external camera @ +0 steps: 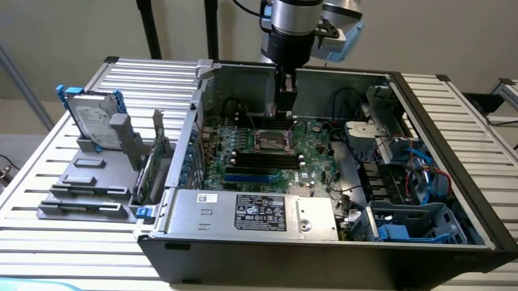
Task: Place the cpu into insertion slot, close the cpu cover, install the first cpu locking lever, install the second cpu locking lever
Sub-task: 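Place the cpu into insertion slot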
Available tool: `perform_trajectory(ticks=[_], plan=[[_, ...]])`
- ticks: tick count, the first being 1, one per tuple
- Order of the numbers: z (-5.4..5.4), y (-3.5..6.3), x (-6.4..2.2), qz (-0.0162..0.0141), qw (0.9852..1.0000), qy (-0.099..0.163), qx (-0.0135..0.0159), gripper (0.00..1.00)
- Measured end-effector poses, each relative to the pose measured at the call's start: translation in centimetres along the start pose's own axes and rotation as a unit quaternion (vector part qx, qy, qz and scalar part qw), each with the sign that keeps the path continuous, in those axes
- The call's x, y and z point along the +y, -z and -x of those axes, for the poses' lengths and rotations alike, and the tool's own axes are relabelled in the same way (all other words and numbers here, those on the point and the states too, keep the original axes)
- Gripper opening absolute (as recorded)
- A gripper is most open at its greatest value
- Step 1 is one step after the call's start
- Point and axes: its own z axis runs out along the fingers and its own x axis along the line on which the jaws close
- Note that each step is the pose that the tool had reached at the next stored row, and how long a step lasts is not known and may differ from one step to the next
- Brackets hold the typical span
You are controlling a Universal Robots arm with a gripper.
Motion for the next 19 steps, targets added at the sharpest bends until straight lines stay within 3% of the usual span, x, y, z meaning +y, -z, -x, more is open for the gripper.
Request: perform_trajectory(ticks=[3,19], plan=[[0.0,-0.55,-0.32,0.0,1.0,0.0,0.0,0.55],[-0.3,-3.47,-0.33,0.0001,1.0,-0.003,0.0002,0.55]])
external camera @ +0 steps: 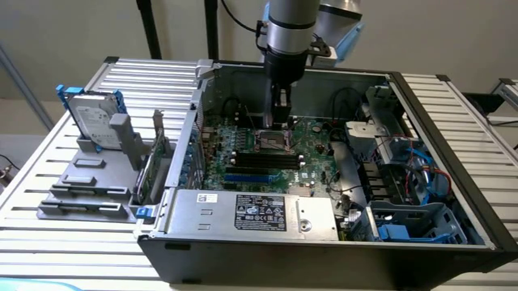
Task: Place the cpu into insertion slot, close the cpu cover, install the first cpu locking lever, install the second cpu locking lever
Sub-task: 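Place the cpu into insertion slot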
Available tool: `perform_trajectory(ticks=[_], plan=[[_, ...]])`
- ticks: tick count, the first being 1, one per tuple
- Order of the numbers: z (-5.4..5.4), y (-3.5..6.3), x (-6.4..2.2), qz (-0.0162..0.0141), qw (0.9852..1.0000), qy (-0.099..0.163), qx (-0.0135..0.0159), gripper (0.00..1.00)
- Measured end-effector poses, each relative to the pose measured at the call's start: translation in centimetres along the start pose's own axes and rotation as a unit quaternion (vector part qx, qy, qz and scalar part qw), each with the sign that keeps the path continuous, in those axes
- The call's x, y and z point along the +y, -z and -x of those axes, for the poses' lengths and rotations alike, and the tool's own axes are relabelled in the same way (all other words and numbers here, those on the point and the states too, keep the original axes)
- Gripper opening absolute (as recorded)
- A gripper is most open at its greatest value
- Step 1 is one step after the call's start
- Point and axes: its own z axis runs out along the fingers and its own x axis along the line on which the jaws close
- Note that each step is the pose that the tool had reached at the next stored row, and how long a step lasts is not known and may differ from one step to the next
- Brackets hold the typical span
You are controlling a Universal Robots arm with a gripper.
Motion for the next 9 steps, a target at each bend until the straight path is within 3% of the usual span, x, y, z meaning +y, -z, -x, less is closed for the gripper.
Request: perform_trajectory(ticks=[9], plan=[[0.0,-1.63,-0.01,0.0,1.0,-0.001,0.0,0.55]])
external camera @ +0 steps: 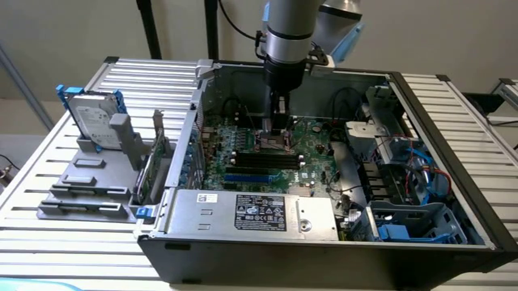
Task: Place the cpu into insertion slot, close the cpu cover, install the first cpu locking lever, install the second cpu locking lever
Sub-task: 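Place the cpu into insertion slot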
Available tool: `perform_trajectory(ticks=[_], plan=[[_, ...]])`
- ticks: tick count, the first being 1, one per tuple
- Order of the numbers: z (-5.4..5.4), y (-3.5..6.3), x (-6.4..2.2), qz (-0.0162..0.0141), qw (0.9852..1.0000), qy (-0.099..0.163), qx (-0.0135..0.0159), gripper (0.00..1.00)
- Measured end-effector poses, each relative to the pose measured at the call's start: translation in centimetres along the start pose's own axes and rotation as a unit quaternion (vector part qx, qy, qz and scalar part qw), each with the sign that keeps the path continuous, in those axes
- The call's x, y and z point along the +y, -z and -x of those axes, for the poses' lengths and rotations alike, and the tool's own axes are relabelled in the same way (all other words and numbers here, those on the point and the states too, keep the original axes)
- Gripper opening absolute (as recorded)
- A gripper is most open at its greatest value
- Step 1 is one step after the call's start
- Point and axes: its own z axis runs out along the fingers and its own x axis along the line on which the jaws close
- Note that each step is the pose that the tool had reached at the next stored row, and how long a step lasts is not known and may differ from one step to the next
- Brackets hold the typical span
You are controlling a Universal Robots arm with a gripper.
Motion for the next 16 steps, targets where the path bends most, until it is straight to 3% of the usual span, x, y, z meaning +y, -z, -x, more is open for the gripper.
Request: perform_trajectory(ticks=[16], plan=[[0.1,-2.73,0.01,0.0,1.0,-0.002,0.0,0.55]])
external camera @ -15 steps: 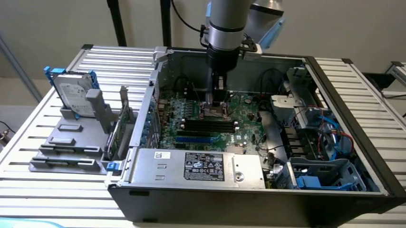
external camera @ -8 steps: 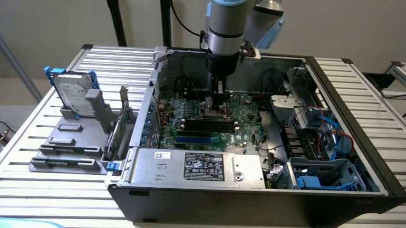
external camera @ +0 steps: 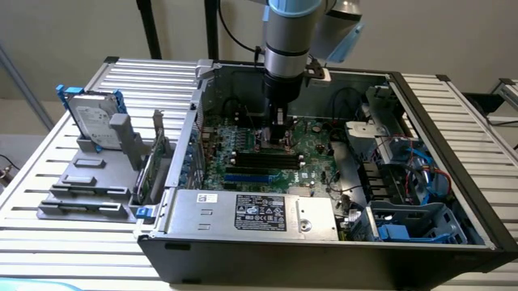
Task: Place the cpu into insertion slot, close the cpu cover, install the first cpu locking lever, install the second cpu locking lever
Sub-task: 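Place the cpu into insertion slot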
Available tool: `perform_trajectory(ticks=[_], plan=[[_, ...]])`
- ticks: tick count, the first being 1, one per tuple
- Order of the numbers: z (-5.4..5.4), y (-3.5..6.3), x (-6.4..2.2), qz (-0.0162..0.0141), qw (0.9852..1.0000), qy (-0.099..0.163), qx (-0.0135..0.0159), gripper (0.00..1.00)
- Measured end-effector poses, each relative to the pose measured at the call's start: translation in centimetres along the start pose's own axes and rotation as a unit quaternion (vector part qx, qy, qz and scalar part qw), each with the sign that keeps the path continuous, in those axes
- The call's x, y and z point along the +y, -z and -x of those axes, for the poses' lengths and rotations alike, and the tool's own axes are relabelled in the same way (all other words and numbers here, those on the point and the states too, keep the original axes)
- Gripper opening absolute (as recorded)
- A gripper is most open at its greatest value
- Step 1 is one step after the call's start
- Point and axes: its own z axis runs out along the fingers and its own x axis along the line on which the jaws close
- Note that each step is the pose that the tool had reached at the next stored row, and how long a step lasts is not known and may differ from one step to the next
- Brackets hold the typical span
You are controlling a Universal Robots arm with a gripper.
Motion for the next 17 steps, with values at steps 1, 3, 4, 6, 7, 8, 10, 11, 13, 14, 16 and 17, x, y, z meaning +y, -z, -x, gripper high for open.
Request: perform_trajectory(ticks=[1,3,4,6,7,8,10,11,13,14,16,17], plan=[[0.0,-0.11,0.0,0.0,1.0,0.0,0.0,0.55],[0.0,-0.34,0.0,-0.0003,1.0,0.0,0.0,0.55],[0.0,-0.47,0.0,-0.0007,1.0,0.0,0.0,0.55],[0.0,-0.7,0.0,-0.0019,1.0,0.0,0.0,0.55],[0.0,-0.79,0.0,-0.0027,1.0,-0.001,-0.0001,0.55],[0.0,-0.87,0.0,-0.0037,1.0,-0.001,-0.0001,0.55],[0.0,-0.98,0.01,-0.0057,1.0,-0.002,0.0,0.55],[0.0,-1.01,0.01,-0.0065,1.0,-0.003,-0.0001,0.55],[0.0,-1.06,0.06,-0.0074,1.0,-0.004,-0.0001,0.55],[0.0,-1.08,0.09,-0.0076,1.0,-0.004,-0.0002,0.55],[0.0,-1.13,0.19,-0.0079,1.0,-0.004,-0.0001,0.55],[0.0,-1.16,0.22,-0.0079,1.0,-0.004,-0.0001,0.55]])
